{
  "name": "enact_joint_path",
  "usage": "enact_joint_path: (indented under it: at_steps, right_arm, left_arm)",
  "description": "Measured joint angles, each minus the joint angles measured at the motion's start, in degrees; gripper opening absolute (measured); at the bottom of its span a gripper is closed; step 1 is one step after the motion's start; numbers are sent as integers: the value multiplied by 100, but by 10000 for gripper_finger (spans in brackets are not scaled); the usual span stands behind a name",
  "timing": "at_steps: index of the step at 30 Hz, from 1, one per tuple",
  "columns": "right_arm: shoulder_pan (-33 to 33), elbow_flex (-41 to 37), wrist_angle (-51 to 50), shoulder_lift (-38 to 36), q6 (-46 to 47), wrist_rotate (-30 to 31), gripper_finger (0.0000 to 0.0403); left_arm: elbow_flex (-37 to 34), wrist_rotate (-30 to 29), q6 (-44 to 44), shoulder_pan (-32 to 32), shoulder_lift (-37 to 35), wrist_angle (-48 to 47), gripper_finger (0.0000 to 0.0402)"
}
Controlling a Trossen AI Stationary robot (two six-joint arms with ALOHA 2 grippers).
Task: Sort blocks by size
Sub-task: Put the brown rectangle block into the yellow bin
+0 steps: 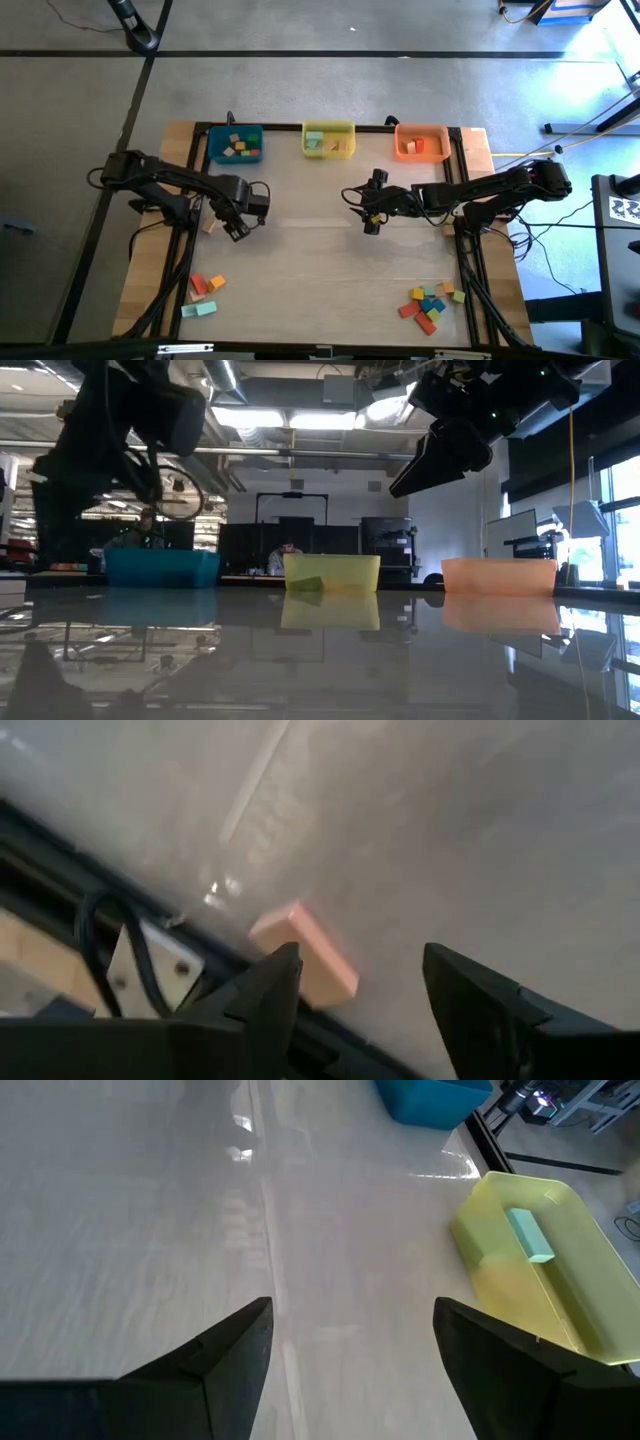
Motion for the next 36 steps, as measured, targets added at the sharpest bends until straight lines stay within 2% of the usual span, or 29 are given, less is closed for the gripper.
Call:
enact_joint_path:
  at_steps: [11, 15, 22, 28, 36]
  right_arm:
    - [1, -2, 160, 0, 7, -43, 276]
    - [0, -2, 210, 0, 0, -93, 276]
    - [0, -2, 342, 140, -2, -91, 276]
    - [1, -3, 330, 317, -10, -90, 276]
    - [1, -4, 321, 343, -14, -82, 276]
  left_arm:
    - [-411, 565, 402, 0, 114, -218, 48]
    - [-582, 600, 433, 0, 114, -225, 8]
    - [-873, 600, 385, 1, 130, 93, 6]
    - [-1027, 601, 391, 130, 464, 314, 4]
    - [-906, 654, 987, 217, 977, 377, 2]
